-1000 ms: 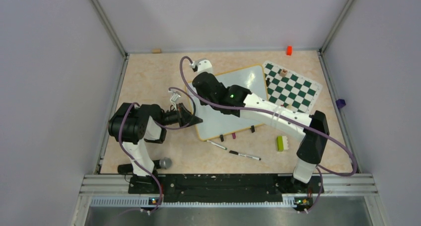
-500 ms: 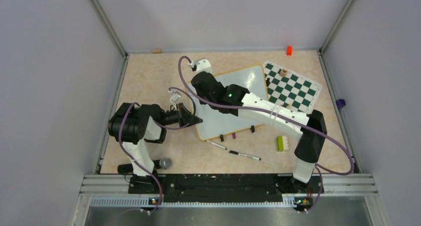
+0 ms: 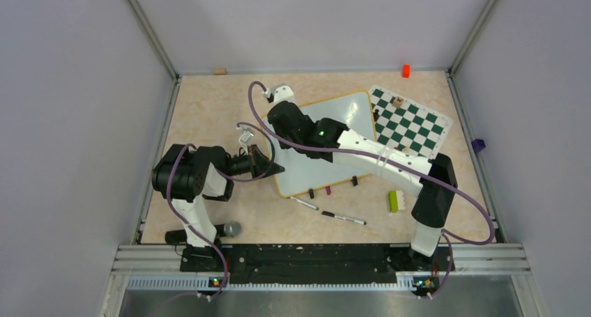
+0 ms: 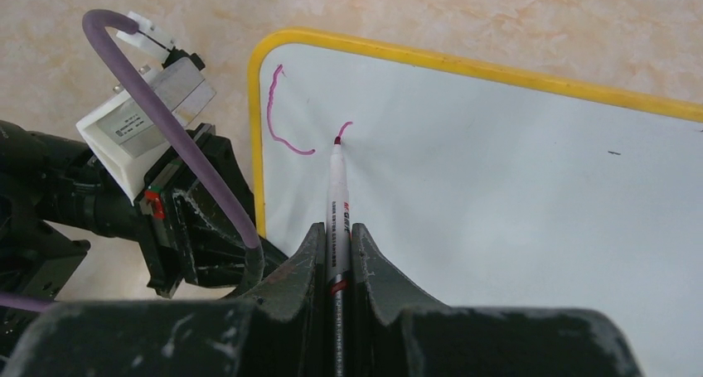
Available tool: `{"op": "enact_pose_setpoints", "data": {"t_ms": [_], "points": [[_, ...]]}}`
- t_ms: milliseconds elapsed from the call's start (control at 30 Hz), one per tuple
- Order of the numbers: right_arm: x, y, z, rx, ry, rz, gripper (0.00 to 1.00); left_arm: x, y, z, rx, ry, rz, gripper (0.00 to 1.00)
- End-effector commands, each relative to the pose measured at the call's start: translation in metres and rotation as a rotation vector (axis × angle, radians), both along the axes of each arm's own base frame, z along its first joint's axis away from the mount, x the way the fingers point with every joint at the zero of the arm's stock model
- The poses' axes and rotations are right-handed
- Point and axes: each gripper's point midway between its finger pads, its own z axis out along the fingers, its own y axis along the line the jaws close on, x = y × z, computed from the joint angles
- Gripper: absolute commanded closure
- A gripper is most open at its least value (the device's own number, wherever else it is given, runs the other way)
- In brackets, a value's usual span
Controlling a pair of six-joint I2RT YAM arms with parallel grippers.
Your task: Write a sentence on the whiteboard
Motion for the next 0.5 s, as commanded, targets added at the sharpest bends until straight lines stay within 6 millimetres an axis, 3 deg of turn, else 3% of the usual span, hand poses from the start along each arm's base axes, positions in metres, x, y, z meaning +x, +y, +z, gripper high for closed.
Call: {"op": "enact_pose_setpoints", "data": {"t_ms": [0, 467], "points": [[-0.001, 0.001, 0.008, 0.017, 0.01, 0.009, 1.0, -0.002, -0.005, 0.008, 0.0, -0.15, -0.054, 1.0], [0.006, -0.022, 0.013, -0.041, -0.036, -0.07, 1.0, -0.002, -0.005, 0.007, 0.001, -0.148, -0.056, 1.0]]}}
